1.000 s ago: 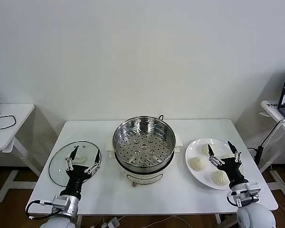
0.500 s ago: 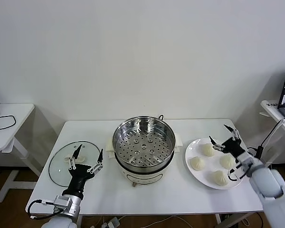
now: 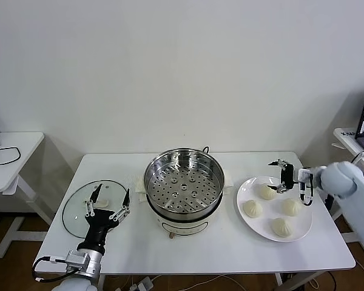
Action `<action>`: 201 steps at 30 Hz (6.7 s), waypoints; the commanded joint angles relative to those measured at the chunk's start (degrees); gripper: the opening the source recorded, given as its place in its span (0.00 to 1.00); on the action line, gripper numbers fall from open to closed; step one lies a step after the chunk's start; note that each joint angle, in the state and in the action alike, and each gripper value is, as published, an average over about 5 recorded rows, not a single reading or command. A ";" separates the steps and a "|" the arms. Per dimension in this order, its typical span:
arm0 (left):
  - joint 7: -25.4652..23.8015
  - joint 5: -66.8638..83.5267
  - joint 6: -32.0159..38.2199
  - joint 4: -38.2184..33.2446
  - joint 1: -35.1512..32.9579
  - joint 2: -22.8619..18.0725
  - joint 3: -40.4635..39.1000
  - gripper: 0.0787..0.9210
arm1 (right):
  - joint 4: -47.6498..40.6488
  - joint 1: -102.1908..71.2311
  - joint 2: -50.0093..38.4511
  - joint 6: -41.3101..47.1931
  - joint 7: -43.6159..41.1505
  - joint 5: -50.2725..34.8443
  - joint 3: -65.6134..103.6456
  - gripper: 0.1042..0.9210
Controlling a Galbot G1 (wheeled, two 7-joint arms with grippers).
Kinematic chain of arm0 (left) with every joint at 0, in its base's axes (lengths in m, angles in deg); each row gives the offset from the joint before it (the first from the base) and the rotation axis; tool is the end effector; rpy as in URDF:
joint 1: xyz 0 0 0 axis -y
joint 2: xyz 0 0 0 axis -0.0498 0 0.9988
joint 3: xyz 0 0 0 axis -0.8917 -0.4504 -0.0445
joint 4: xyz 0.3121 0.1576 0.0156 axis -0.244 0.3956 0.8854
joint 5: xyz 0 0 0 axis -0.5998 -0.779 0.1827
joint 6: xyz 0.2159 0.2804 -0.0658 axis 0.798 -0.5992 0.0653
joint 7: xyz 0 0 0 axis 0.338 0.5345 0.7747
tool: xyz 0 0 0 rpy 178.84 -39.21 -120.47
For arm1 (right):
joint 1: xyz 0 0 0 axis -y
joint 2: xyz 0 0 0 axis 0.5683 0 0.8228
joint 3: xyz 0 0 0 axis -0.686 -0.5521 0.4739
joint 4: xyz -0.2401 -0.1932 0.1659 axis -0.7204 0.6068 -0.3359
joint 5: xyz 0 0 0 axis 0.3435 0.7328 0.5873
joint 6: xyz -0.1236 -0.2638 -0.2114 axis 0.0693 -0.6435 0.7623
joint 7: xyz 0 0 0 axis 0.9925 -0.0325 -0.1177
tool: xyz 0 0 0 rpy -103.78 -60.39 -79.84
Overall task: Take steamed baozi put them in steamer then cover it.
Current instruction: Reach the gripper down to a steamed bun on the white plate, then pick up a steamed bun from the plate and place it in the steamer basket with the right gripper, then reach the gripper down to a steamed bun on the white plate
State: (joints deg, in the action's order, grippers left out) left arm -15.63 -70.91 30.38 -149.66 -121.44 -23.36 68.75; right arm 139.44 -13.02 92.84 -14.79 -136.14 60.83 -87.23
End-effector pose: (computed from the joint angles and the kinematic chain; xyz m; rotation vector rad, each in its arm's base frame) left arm 0.1921 0.0369 -0.2899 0.1514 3.0637 0.2327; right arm 0.4960 -0.2383 -0.1810 1.1506 -1.7034 1.5025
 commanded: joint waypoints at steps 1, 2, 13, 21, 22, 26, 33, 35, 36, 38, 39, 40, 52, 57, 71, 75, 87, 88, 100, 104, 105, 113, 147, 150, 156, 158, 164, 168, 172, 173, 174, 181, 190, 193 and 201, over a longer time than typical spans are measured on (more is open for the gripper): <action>-0.05 0.05 -0.20 -0.32 -0.07 -0.05 0.23 0.88 | -8.24 15.73 0.49 -0.31 -12.65 1.93 -16.77 0.88; -0.09 0.05 -0.21 -0.24 -0.10 -0.04 0.36 0.88 | -9.33 16.03 1.43 -0.33 -12.74 2.22 -17.34 0.88; -0.27 0.08 -0.12 0.27 -0.14 -0.01 0.95 0.88 | -18.54 15.13 9.38 -0.92 -10.46 5.94 -16.79 0.88; -0.49 0.04 0.07 0.45 -0.45 -0.24 1.15 0.88 | -23.86 13.94 14.52 -0.79 -8.61 7.43 -14.61 0.88; -0.51 0.04 0.10 0.46 -0.50 -0.23 1.28 0.88 | -24.26 13.85 14.96 -0.81 -8.47 7.69 -14.35 0.88; -0.52 0.04 0.18 0.35 -0.56 -0.24 1.71 0.88 | -25.38 13.60 15.97 -0.95 -8.20 8.39 -13.82 0.88; -0.53 -0.09 0.33 0.44 -0.53 -0.38 1.57 0.88 | -26.28 12.95 16.72 -1.36 -7.45 9.93 -12.61 0.88; -0.55 -0.11 0.38 0.49 -0.53 -0.38 1.61 0.88 | -26.19 12.76 16.72 -1.40 -7.24 10.19 -12.37 0.88; -0.55 -0.11 0.40 0.51 -0.52 -0.37 1.62 0.88 | -26.11 12.62 16.74 -1.42 -7.10 10.33 -12.18 0.88; -0.57 -0.11 0.47 0.56 -0.52 -0.39 1.61 0.88 | -25.92 12.34 16.81 -1.44 -6.93 10.54 -11.82 0.88; -0.56 -0.12 0.51 0.59 -0.52 -0.41 1.58 0.88 | -25.82 12.21 16.84 -1.44 -6.88 10.62 -11.66 0.87; -0.56 -0.13 0.56 0.62 -0.52 -0.43 1.53 0.88 | -25.72 12.10 16.87 -1.43 -6.84 10.69 -11.50 0.86; -0.51 -0.26 0.63 0.47 -0.64 -0.54 1.55 0.88 | -24.03 11.60 15.87 -1.36 -6.91 10.47 -11.43 0.68; -0.45 -0.29 0.55 -0.12 -0.85 -0.59 1.39 0.88 | -20.91 12.65 13.28 -1.27 -7.28 7.86 -12.84 0.68; -0.19 -0.29 0.24 -1.17 -1.09 -0.45 0.86 0.88 | 8.50 36.48 -3.36 -7.90 -12.20 -9.94 -34.88 0.68; -0.20 -0.29 0.23 -1.62 -1.31 -0.40 1.07 0.88 | 14.84 48.51 -1.87 -16.49 -15.02 -11.34 -43.47 0.68; -0.52 0.22 0.21 -2.23 -1.65 -0.26 3.60 0.88 | 16.50 63.70 19.15 -30.04 -14.95 -9.80 -56.32 0.68; -0.57 0.32 0.19 -2.21 -1.65 -0.21 3.94 0.88 | 15.36 63.39 20.98 -30.84 -14.50 -9.57 -56.48 0.68; -1.77 2.60 -0.51 -1.01 -1.70 1.01 8.95 0.88 | -3.00 51.76 36.93 -39.39 -9.93 -1.34 -53.32 0.68; -2.15 3.01 -0.58 -0.86 -1.74 1.11 9.79 0.88 | -8.52 47.69 39.35 -41.31 -8.24 1.61 -52.22 0.68; -2.19 3.07 -0.58 -0.79 -1.75 1.13 9.91 0.88 | -9.87 46.71 39.87 -41.73 -7.84 2.33 -51.88 0.68; -2.37 3.34 -0.44 -0.20 -1.71 1.13 10.32 0.88 | -17.57 41.35 42.27 -43.57 -6.74 7.11 -48.75 0.68; -2.50 3.43 -0.22 -1.49 -2.40 0.53 10.32 0.88 | 5.53 59.52 15.03 -11.98 -18.18 -24.92 -53.43 0.88; -2.47 3.37 -0.20 -1.94 -2.55 0.48 10.11 0.88 | 9.27 59.94 7.62 -2.06 -19.83 -27.78 -55.50 0.88; -2.45 3.11 0.03 -2.27 -2.85 0.31 9.21 0.88 | 11.39 54.27 -2.07 10.43 -20.78 -28.00 -56.19 0.88; -2.42 2.99 0.06 -2.39 -2.94 0.30 8.82 0.88 | 10.87 50.49 -3.56 11.80 -19.96 -27.20 -55.04 0.88; -2.30 2.43 0.16 -2.47 -3.04 0.25 7.85 0.88 | 8.53 37.20 -4.60 12.38 -16.02 -22.61 -48.22 0.88; -2.21 2.15 0.23 -2.34 -2.99 0.14 7.29 0.88 | 5.95 29.75 -2.83 12.55 -13.77 -19.88 -43.31 0.88; -2.18 2.02 0.30 -1.93 -2.84 0.11 7.11 0.88 | 3.12 24.61 -0.69 12.66 -11.48 -17.15 -40.15 0.88; -2.19 2.02 0.32 -1.81 -2.79 0.11 7.14 0.88 | 2.42 23.68 -0.18 12.71 -10.85 -16.72 -39.73 0.88; -2.19 2.02 0.34 -1.71 -2.76 0.12 7.17 0.88 | 1.89 22.94 0.22 12.75 -10.39 -16.41 -39.39 0.88; -2.20 2.01 0.39 -1.03 -2.48 0.13 7.10 0.88 | -1.78 18.69 3.46 13.10 -7.89 -14.92 -36.70 0.88; -2.22 1.91 0.45 -0.38 -2.18 0.16 6.90 0.88 | -4.41 16.02 6.37 13.03 -6.25 -13.93 -34.12 0.88; -2.25 1.81 0.54 -0.12 -2.05 0.16 6.82 0.88 | -4.91 15.68 6.97 12.94 -5.63 -13.74 -33.66 0.88; -2.27 1.68 0.59 0.13 -1.88 0.20 6.75 0.88 | -5.34 15.41 7.77 12.70 -4.72 -13.54 -32.83 0.88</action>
State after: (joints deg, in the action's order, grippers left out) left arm -17.86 -69.22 30.94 -149.65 -123.32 -23.16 75.55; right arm 135.06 4.00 99.91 -2.40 -141.84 46.72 -121.13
